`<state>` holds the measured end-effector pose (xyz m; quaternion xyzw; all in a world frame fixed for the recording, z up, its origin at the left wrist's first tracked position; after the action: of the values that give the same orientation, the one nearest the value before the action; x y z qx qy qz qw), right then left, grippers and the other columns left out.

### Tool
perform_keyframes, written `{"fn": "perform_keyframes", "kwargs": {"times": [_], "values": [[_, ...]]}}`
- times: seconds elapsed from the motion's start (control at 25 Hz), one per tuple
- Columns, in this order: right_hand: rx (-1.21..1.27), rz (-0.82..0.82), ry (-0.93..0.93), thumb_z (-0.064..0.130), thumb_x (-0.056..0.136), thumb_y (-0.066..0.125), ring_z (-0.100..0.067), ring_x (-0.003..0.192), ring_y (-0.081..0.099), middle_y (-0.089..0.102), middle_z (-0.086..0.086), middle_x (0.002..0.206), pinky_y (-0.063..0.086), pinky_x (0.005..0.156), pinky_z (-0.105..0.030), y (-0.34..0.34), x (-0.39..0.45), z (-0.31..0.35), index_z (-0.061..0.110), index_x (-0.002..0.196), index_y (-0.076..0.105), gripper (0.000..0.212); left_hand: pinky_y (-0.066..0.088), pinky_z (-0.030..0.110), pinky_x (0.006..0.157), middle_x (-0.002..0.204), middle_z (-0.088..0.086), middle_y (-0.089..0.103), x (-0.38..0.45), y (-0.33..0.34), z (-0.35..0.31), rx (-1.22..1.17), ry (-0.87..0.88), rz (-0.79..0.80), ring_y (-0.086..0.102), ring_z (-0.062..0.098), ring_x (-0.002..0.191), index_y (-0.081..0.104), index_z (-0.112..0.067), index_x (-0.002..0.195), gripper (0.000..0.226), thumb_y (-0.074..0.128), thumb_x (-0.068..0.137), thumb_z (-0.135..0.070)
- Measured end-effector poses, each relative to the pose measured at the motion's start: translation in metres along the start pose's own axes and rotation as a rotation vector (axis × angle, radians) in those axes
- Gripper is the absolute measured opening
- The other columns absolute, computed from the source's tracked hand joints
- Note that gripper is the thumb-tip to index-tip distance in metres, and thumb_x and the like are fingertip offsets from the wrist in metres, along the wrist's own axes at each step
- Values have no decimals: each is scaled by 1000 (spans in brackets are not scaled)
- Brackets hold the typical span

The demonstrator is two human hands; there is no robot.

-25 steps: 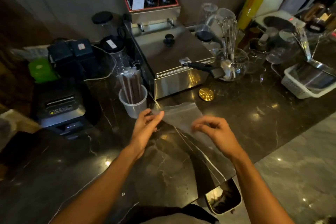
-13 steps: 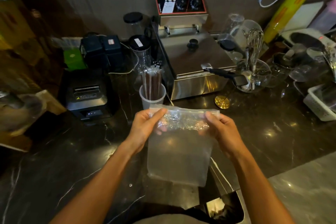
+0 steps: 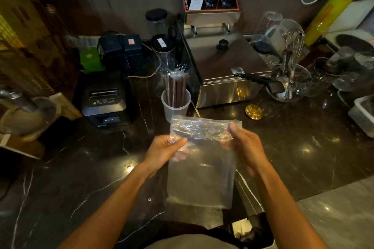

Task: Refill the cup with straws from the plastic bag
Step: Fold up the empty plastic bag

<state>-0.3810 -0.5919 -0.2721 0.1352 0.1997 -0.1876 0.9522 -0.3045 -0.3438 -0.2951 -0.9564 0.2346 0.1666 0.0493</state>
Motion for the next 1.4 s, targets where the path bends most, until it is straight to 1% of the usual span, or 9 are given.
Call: {"fn": "perform_keyframes", "kwargs": {"times": [0.24,0.4,0.48,0.64,0.84,1.08,1.2,1.28,1.4], "values": [[-201,118,132,28,95,68,-26,88,77,81,-16,102,64,74,-29,-5,-8,-27,-7,109,74,38,60,52,94,101,20,80,3,-7,8,-193,-40,-141,76,40,99,75,2,105,31,70,96,-27],[-120,41,78,28,99,67,-22,77,72,77,-18,92,62,72,-28,-6,-4,-28,-7,102,74,36,56,56,97,96,22,74,5,-9,20,-58,-115,-26,70,31,92,71,1,109,62,70,89,-58],[-100,27,84,31,99,67,-25,77,71,76,-22,91,62,73,-30,-8,-1,-26,-4,99,74,36,59,52,86,86,20,71,6,-7,30,29,-124,-20,63,28,80,71,0,103,64,68,88,-62],[-260,19,121,40,103,60,-25,70,71,74,-23,81,61,62,-28,-1,-2,-29,-11,96,69,52,52,27,45,77,12,79,6,0,28,44,-49,-158,70,23,54,69,-12,101,29,56,103,-38],[-468,-223,-120,33,109,50,1,46,53,57,-11,58,46,48,-19,13,0,-33,7,76,62,44,44,29,42,57,10,56,4,10,28,160,41,-257,52,16,44,60,-5,83,43,54,104,-42],[-484,-286,-277,37,108,53,1,47,40,46,3,60,39,48,-17,6,2,-29,17,70,54,43,44,22,37,52,4,58,5,12,32,77,-8,-219,55,12,42,64,-3,93,37,58,102,-38],[-427,-272,-177,38,107,53,0,48,47,54,2,63,41,47,-17,-9,1,-30,13,99,64,29,54,24,52,70,6,73,5,10,30,51,24,-160,69,19,56,64,-14,112,17,65,100,-26],[-340,-247,-107,27,106,58,-11,56,58,66,-10,72,47,49,-27,-18,-2,-30,20,133,57,28,63,28,70,81,10,75,9,10,29,26,56,-122,76,20,71,48,-29,139,48,68,97,-16],[-326,-178,-146,12,105,59,-15,59,61,66,-16,77,51,51,-31,-32,-11,-20,26,143,53,41,64,38,85,83,8,72,14,14,25,42,145,2,76,23,84,34,-31,156,72,68,97,-10]]}}
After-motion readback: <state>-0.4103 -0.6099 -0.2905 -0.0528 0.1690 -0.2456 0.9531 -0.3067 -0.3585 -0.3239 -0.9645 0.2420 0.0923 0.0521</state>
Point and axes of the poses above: each hand's wrist, its own x-axis towards the middle knuckle, its own y-axis out of the palm, z = x × y, the point moved 2 cm from there along x, towards the middle knuckle
